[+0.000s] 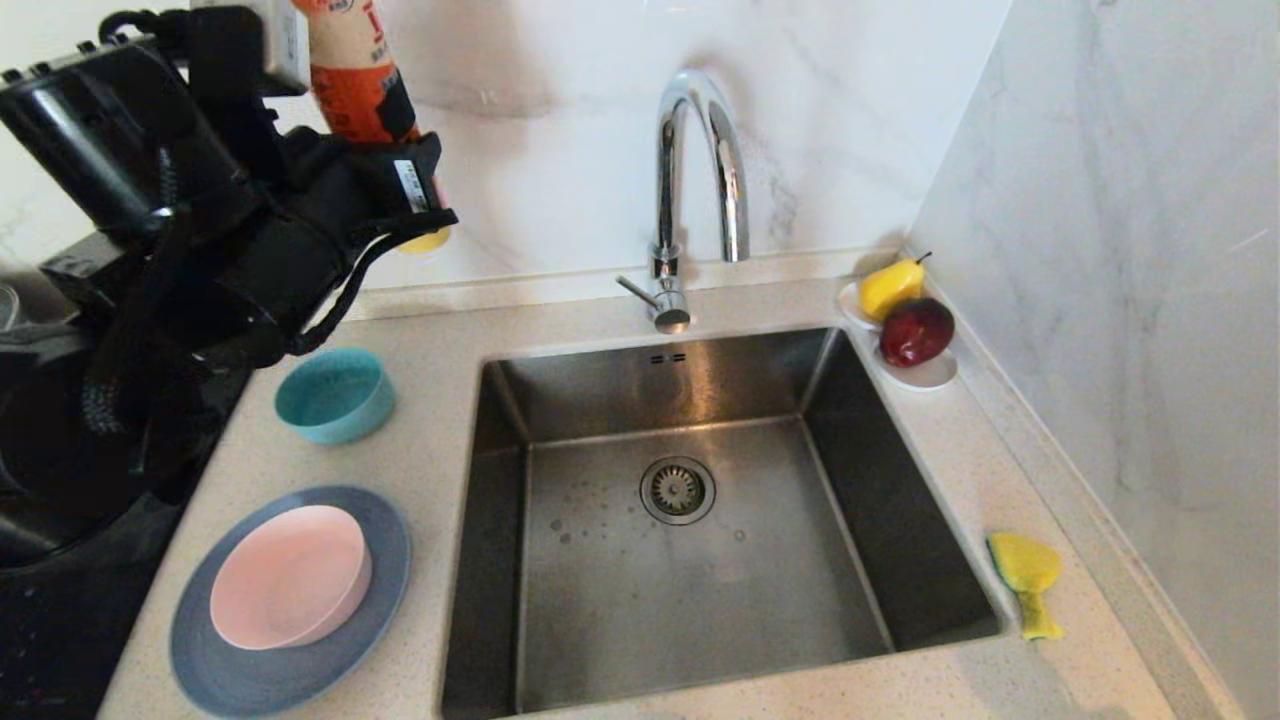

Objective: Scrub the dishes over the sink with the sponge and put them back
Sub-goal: Squeeze it onto the sponge

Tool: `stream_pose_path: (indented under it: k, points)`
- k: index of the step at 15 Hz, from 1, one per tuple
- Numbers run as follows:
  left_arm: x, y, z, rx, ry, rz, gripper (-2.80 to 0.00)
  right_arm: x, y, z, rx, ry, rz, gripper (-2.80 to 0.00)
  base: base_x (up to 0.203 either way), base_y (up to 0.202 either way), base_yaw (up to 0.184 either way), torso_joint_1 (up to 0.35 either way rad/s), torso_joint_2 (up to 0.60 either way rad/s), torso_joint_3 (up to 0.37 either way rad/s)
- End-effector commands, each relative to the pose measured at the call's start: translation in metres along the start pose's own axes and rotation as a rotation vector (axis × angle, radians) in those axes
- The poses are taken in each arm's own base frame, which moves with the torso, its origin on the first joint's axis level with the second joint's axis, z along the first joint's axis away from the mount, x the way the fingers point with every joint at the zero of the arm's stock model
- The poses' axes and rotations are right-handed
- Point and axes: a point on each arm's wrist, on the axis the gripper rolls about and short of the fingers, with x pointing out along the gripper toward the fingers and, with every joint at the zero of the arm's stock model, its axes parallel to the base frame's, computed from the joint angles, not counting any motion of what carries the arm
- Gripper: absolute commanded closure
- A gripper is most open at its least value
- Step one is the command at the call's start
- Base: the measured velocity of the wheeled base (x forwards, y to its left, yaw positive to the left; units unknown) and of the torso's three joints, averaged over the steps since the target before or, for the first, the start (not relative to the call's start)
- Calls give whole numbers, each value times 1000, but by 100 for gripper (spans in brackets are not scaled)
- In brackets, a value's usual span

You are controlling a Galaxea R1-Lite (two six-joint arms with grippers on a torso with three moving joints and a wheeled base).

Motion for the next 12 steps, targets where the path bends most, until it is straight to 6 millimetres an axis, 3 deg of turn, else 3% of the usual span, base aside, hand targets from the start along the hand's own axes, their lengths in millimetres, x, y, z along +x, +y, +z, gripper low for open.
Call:
stream_pose_path:
  k: [1,7,12]
  points:
    - [-30,-10,38,-13,-53,-75,0,0,0,0,0,-1,2,0,0,0,0,0,0,0]
    - [-80,-29,79,23,-24,-278,0,0,0,0,-1,-1,1,0,0,0,0,0,0,0]
    - [-88,-39,102,17,-72,-346,0,0,0,0,-1,-2,1,0,0,0,0,0,0,0]
